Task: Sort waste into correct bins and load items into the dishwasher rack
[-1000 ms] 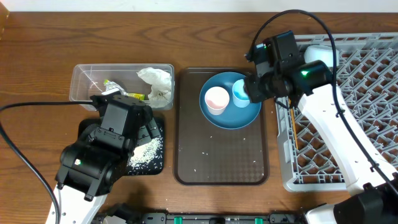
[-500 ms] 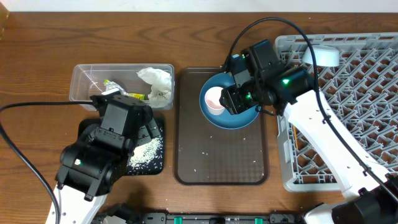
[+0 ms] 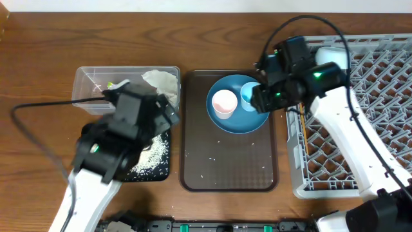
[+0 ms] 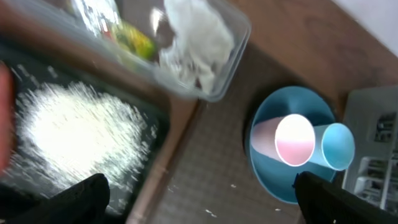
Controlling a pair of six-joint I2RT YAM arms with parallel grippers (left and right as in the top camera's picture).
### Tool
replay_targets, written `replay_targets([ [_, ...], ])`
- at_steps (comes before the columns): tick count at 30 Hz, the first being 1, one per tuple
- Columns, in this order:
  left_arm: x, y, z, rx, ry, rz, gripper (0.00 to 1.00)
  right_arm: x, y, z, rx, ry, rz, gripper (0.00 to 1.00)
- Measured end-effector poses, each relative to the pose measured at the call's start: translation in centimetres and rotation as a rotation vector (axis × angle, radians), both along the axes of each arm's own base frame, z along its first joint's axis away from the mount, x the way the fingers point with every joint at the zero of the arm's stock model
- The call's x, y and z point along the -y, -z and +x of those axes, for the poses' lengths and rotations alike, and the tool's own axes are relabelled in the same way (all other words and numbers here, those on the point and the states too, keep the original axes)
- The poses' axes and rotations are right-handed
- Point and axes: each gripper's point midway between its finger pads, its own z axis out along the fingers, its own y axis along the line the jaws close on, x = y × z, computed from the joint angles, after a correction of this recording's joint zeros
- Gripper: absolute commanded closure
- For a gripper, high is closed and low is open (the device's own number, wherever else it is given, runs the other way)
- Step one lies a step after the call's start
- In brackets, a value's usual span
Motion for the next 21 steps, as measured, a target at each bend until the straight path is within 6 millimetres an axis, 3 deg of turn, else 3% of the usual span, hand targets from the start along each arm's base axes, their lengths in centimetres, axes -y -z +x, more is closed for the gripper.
replay_targets([
  [5, 2.8, 4.8, 2.7, -0.144, -0.028, -0.073, 0.01, 3.2, 0.4, 0.2, -0.041, 0.083, -0.014, 0.48],
  [11, 7.5, 8.4, 5.6, -0.209, 0.053, -0.204, 0.46, 5.9, 0.5, 0.6, -0.061, 0.148, -0.022, 0.48],
  [12, 8.4, 8.9, 5.7, -0.220, 0.073, -0.216, 0.49, 6.2, 0.5, 0.6, -0.061, 0.153, -0.024, 0.48],
  [17, 12.3, 11.0, 5.7, -0.246, 0.179, -0.236, 0.50, 7.5, 0.7, 0.7, -0.062, 0.171, -0.043, 0.48],
  [21, 14.3, 12.7, 5.1, -0.268, 0.228, -0.211, 0.51, 7.8, 0.7, 0.7, -0.062, 0.176, -0.050, 0.48],
])
